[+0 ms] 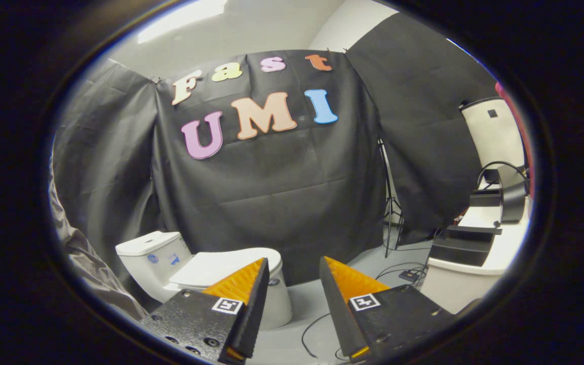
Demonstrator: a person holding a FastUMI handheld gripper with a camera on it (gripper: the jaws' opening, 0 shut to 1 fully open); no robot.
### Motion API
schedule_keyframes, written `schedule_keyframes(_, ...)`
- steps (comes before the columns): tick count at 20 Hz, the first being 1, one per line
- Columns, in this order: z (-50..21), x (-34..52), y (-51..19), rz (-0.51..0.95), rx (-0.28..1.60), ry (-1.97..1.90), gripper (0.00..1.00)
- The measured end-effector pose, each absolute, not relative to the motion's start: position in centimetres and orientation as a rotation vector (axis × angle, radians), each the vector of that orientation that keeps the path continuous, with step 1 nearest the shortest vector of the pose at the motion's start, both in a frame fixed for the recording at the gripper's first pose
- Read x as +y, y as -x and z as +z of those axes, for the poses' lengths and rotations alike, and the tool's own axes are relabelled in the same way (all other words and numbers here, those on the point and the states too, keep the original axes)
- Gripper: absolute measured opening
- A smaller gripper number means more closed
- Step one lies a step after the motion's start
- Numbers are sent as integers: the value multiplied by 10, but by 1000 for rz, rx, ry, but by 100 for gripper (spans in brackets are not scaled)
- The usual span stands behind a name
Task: Open the toilet lid.
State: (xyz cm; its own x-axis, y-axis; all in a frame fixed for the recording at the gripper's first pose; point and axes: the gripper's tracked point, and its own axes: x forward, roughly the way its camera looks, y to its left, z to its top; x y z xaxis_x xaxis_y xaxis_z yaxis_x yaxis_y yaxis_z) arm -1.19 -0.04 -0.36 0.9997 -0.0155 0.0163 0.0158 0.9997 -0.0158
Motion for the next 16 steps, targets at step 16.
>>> schedule_keyframes(16,-2,-2,12,-17,-22,9,62)
